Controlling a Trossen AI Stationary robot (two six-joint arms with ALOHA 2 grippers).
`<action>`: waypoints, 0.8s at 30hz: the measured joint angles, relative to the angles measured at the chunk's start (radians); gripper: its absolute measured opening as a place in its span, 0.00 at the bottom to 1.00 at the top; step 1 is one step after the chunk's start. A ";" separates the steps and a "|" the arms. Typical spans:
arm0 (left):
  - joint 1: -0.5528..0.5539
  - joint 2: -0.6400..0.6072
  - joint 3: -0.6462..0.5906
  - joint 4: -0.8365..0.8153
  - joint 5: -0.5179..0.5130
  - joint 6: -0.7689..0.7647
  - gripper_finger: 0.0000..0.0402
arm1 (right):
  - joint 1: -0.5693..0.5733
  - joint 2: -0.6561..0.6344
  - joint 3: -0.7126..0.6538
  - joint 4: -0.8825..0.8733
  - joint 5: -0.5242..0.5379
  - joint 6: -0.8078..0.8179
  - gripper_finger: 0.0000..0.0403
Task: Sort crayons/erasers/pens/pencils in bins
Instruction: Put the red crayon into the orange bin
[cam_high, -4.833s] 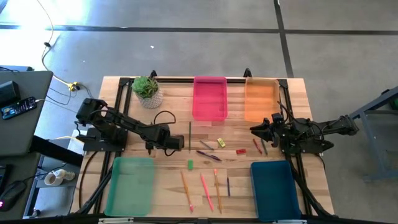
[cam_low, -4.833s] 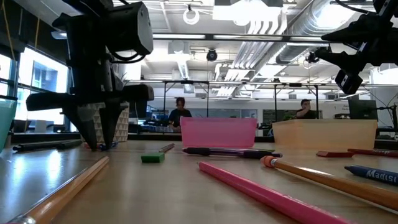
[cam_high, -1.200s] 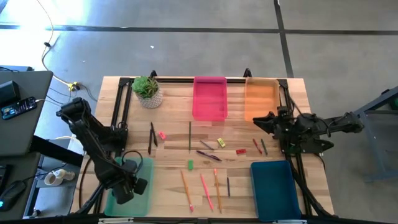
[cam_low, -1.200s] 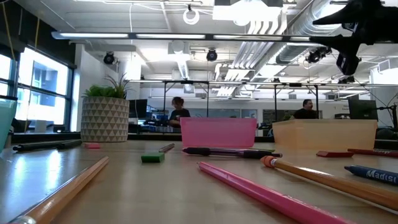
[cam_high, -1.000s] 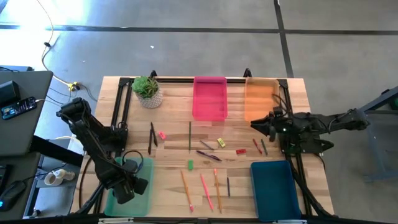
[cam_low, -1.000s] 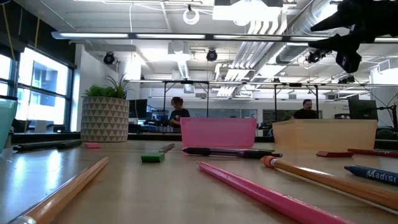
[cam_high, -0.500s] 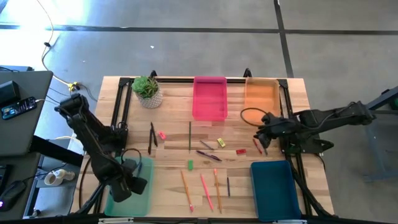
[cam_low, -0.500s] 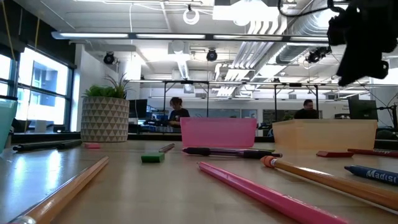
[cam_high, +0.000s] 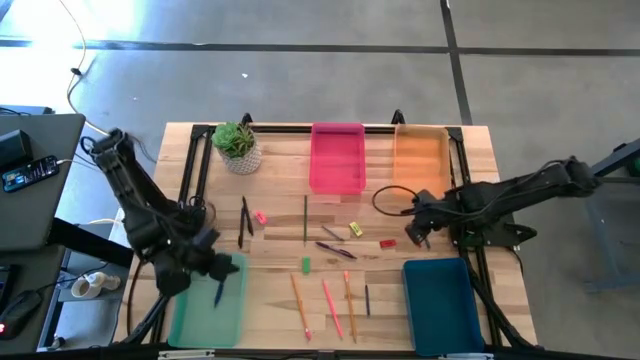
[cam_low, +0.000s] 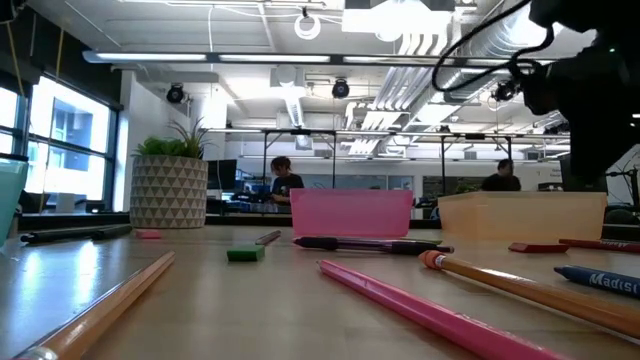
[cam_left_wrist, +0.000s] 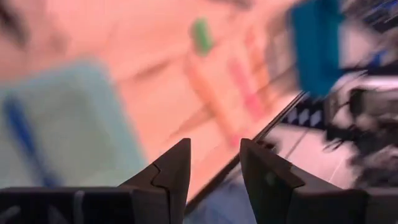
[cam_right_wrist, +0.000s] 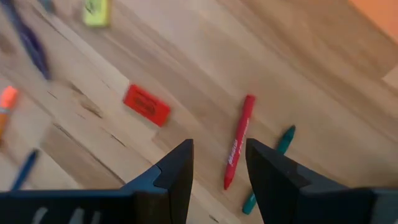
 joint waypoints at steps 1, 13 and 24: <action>0.020 -0.014 0.000 0.000 -0.032 0.034 0.31 | 0.000 0.019 0.000 0.000 -0.009 0.001 0.35; 0.344 -0.072 0.000 0.003 0.036 0.436 0.31 | 0.000 0.220 0.000 0.033 -0.014 0.024 0.35; 0.515 -0.072 0.000 0.005 0.115 0.639 0.31 | -0.026 0.372 0.000 0.084 -0.015 0.049 0.35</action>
